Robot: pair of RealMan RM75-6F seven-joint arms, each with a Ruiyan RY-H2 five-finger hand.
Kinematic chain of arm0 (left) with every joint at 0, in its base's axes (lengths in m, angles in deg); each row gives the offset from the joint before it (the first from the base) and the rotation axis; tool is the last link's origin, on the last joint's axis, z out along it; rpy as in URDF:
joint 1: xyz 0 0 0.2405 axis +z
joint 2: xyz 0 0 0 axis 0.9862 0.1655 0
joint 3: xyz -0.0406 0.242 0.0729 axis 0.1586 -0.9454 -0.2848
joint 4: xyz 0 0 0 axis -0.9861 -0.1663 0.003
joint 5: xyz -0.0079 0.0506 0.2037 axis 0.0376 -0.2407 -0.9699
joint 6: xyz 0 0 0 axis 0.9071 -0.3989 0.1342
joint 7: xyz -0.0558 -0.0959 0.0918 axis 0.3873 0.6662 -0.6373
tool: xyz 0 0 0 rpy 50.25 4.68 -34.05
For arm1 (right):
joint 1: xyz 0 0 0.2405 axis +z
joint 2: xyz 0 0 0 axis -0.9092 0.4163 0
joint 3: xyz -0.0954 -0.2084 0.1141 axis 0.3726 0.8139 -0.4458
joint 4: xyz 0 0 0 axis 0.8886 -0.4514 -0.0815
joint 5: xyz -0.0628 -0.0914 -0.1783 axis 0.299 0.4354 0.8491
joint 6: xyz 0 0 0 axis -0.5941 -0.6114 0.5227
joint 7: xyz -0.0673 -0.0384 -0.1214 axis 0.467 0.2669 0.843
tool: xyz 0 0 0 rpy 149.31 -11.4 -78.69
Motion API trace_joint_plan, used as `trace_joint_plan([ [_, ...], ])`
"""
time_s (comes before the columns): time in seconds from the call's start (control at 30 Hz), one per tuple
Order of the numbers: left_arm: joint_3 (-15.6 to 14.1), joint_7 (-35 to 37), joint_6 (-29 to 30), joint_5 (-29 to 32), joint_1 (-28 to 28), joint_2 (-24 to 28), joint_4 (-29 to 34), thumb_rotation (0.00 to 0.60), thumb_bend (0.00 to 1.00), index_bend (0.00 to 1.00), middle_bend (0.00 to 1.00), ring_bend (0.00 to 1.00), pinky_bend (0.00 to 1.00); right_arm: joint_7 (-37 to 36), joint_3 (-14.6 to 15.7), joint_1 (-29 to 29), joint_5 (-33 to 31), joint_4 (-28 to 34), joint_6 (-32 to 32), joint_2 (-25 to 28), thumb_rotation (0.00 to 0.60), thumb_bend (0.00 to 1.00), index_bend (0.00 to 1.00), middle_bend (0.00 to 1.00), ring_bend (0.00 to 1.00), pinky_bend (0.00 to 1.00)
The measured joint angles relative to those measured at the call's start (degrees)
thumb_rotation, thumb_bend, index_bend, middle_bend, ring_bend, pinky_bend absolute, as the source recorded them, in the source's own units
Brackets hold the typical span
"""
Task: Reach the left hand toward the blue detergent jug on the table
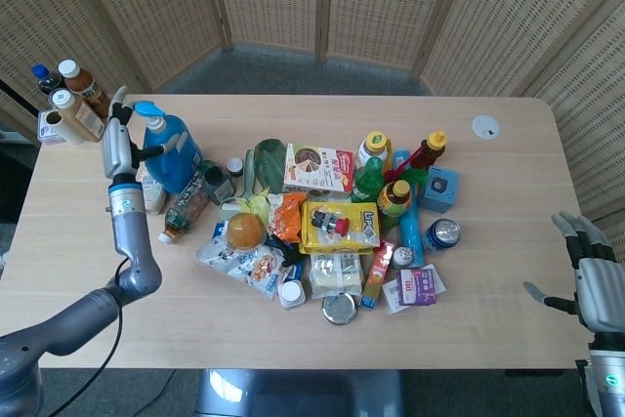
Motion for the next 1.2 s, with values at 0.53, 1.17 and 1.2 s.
trace_joint_plan([
  [0.53, 1.20, -0.25, 9.53, -4.13, 1.25, 2.49, 4.54, 0.600, 0.10, 0.87, 0.77, 0.65, 0.69, -0.85, 0.41, -0.45, 1.73, 0.72, 1.26, 0.63, 0.600, 0.00, 0.00, 0.00, 0.00, 0.00],
  [1.17, 11.48, -15.51, 20.33, -2.79, 7.31, 25.30, 42.31, 0.600, 0.10, 0.87, 0.77, 0.65, 0.69, -1.12, 0.88, -1.14, 3.92, 2.25, 3.42, 1.44, 0.600, 0.00, 0.00, 0.00, 0.00, 0.00],
  [1.2, 11.81, -16.07, 20.66, -2.54, 7.37, 25.86, 43.16, 0.600, 0.10, 0.87, 0.77, 0.65, 0.69, -1.20, 0.88, -1.15, 3.94, 2.28, 3.46, 1.49, 0.600, 0.00, 0.00, 0.00, 0.00, 0.00],
])
